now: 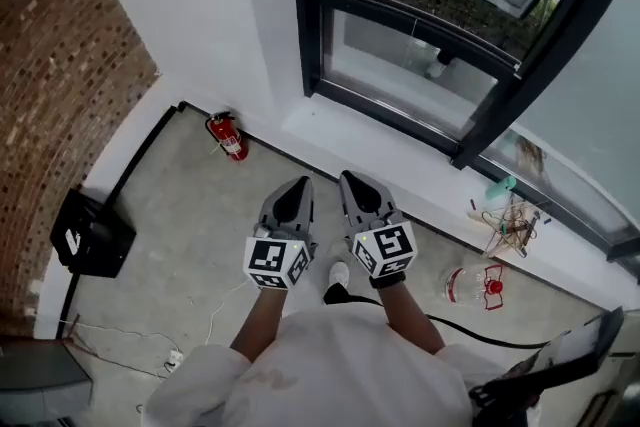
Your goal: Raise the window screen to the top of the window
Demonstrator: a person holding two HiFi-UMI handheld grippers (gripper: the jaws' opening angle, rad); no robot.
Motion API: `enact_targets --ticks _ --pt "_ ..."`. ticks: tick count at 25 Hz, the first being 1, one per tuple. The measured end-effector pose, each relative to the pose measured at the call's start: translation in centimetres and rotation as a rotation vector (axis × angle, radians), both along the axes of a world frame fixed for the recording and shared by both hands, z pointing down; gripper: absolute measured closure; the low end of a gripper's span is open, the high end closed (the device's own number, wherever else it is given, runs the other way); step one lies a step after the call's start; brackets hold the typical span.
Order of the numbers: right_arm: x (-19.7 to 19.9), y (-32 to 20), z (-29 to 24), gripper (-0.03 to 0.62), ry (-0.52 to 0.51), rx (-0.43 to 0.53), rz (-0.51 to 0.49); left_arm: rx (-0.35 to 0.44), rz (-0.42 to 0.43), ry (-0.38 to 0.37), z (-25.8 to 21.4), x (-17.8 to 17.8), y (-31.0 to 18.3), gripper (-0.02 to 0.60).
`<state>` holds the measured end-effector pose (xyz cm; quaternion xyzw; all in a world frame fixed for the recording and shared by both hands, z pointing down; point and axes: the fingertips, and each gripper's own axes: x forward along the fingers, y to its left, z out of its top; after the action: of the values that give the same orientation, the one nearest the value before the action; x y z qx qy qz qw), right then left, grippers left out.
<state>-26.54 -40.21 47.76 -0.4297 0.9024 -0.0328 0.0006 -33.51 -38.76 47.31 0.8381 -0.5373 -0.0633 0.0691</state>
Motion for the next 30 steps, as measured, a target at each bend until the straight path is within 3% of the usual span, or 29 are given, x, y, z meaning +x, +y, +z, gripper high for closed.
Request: enact_targets --ticks 5,10,14,18,25,30 --pt "5.1 -6.3 -0.9 0.594 0.025 0.027 0.097 0.025 0.051 -0.012 -1.0 3.9 -7.4 0.580" --pt "9.8 -11.1 1.6 0.594 -0.002 -0.051 0.205 -0.014 0.137 -0.032 0.7 8.1 -11.4 0.580" --pt "10.3 -14.5 3.5 0.594 0.012 -0.084 0.246 -0.050 0.192 -0.030 2.6 9.3 -15.7 0.580" --pt "10.8 -20.1 4.3 0.594 0.034 -0.083 0.298 -0.026 0.264 -0.031 2.9 10.6 -22.5 0.580" --pt "11.8 -31.9 0.0 0.594 0.070 0.018 0.408 0.061 0.404 -0.026 -1.0 12.4 -35.5 0.580" --pt "12.8 -38.0 -0.4 0.594 0.064 0.009 0.505 0.044 0.487 0.001 -1.6 12.7 -41.8 0.580"
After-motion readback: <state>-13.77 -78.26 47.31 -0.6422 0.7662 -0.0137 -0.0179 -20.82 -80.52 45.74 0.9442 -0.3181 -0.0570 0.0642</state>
